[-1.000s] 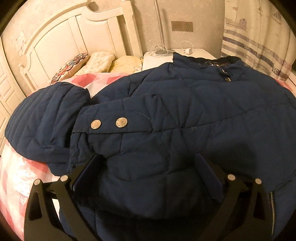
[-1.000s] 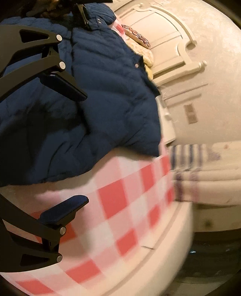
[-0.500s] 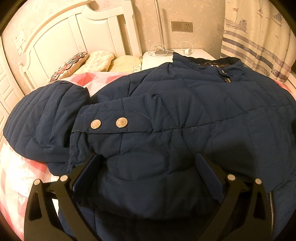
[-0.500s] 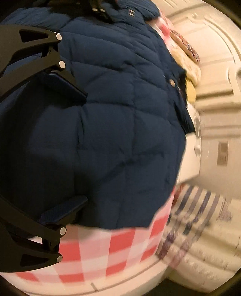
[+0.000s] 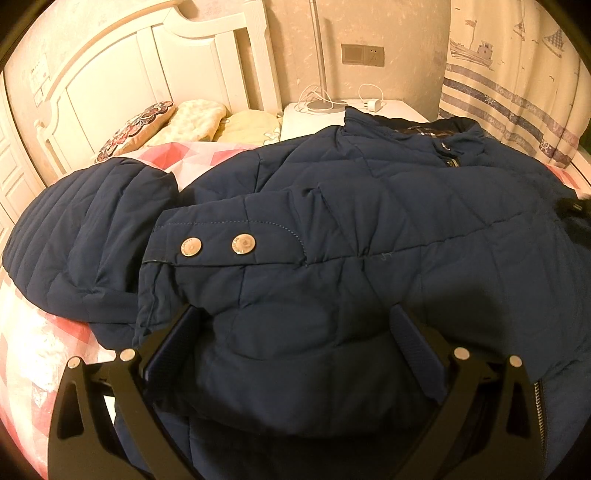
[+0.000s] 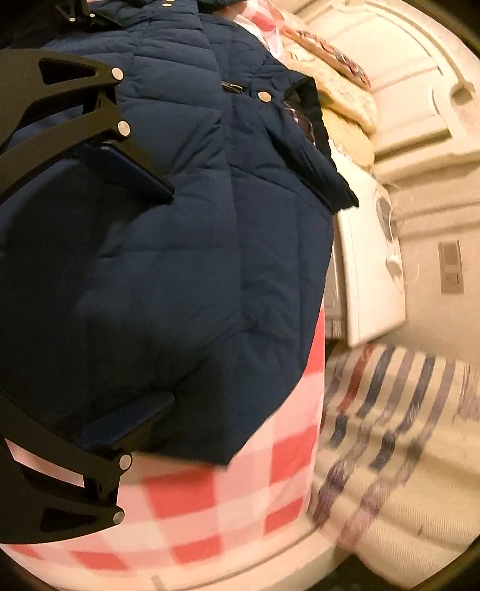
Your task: Fold large clothes
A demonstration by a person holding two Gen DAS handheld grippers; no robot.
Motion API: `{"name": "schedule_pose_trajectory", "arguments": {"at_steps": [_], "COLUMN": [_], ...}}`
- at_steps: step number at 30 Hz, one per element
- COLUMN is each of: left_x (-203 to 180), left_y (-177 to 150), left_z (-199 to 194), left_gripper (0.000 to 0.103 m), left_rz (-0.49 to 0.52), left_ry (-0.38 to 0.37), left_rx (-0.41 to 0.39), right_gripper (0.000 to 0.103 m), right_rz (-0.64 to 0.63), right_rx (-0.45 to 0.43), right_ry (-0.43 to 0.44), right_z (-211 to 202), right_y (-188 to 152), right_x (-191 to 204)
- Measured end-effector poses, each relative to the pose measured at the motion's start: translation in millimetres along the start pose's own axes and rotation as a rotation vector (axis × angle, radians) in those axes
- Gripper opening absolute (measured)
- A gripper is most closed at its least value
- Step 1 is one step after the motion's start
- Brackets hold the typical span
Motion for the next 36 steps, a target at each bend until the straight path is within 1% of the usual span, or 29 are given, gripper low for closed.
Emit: {"name": "schedule_pose_trajectory", "arguments": {"at_steps": [2,3,5,8,9,11,13,14,15,16,18,19,20,21,22,23,24,25,26,27,28,29,30,31,32,33,34,35,36], "left_x": [0,0,0,0,0,0,0,0,0,0,1,1,1,1,1,1,1,1,1,0,0,0,1,3,10,20,37,58,83], "left_y": [0,0,0,0,0,0,0,0,0,0,0,-1,0,0,-1,-1,-1,-1,-1,-1,-1,-1,-1,-2,-3,-4,-4,-4,-5], "left_z": [0,0,0,0,0,0,0,0,0,0,0,0,0,0,0,0,1,1,1,1,1,0,-2,-8,-20,-31,-48,-63,-77], "left_gripper": [0.101,0.101,0.101,0.101,0.101,0.101,0.101,0.101,0.101,0.101,0.101,0.101,0.101,0.101,0.101,0.101,0.101,0.101,0.101,0.101,0.101,0.101,0.101,0.096,0.087,0.086,0.086,0.086,0.086], "left_rz": [-0.001,-0.002,0.0,-0.001,-0.001,-0.002,-0.004,-0.003,-0.003,-0.002,-0.002,-0.002,-0.002,-0.002,-0.001,0.0,0.002,0.004,0.009,0.012,0.011,0.009,0.015,0.023,-0.006,-0.054,-0.135,-0.209,-0.284], "left_ry": [-0.001,-0.001,0.002,0.002,0.002,0.0,-0.001,0.0,0.001,0.003,0.004,0.004,0.004,0.005,0.007,0.01,0.014,0.017,0.024,0.028,0.025,0.019,0.002,-0.025,-0.063,-0.122,-0.227,-0.292,-0.315], "left_rx": [0.0,0.0,0.001,0.001,0.001,0.001,0.001,0.001,0.002,0.003,0.004,0.004,0.005,0.005,0.006,0.007,0.01,0.012,0.014,0.016,0.016,0.015,0.014,0.011,-0.019,-0.05,-0.098,-0.148,-0.198], "right_gripper": [0.097,0.097,0.097,0.098,0.098,0.098,0.097,0.097,0.097,0.097,0.097,0.097,0.098,0.098,0.098,0.098,0.098,0.098,0.098,0.098,0.098,0.098,0.098,0.098,0.098,0.098,0.099,0.099,0.099], "right_rz": [-0.025,-0.049,-0.092,-0.158,-0.152,-0.111,-0.073,-0.058,-0.05,-0.05,-0.094,-0.123,-0.156,-0.157,-0.138,-0.125,-0.117,-0.099,-0.072,-0.049,-0.035,-0.051,-0.085,-0.144,-0.183,-0.236,-0.247,-0.224,-0.219], "right_rx": [-0.057,-0.091,-0.119,-0.068,-0.067,-0.045,-0.049,-0.075,-0.106,-0.143,-0.157,-0.144,-0.108,-0.079,-0.08,-0.058,-0.033,-0.031,-0.063,-0.109,-0.164,-0.182,-0.184,-0.163,-0.138,-0.086,-0.106,-0.14,-0.137], "right_ry": [0.025,0.005,-0.008,0.003,0.039,0.049,0.008,-0.004,0.004,0.03,0.038,0.022,0.0,-0.001,0.001,-0.006,-0.023,-0.042,-0.035,-0.007,0.041,0.075,0.102,0.124,0.121,0.065,0.054,0.072,0.081], "right_z": [-26,-38,-51,-44,-43,-45,-56,-64,-73,-83,-84,-78,-67,-57,-58,-59,-62,-69,-80,-92,-106,-112,-113,-107,-98,-76,-71,-73,-73], "right_y": [-19,-31,-52,-84,-89,-90,-91,-90,-91,-92,-97,-100,-107,-112,-112,-112,-112,-109,-104,-100,-96,-94,-95,-99,-103,-113,-116,-117,-117], "right_x": [3,2,2,1,-3,-12,-18,-19,-16,-10,6,12,19,22,19,19,19,19,22,26,39,52,65,83,93,103,105,102,102]}}
Point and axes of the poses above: each gripper's, at about its wrist camera, not at the fingertips, and z roughly the way its jaws point, x to its left, y to its top, the point moved 7 cm from there along z, roughly the way its jaws point, and after that the axes turned 11 degrees about -y, right-handed, at the moved point
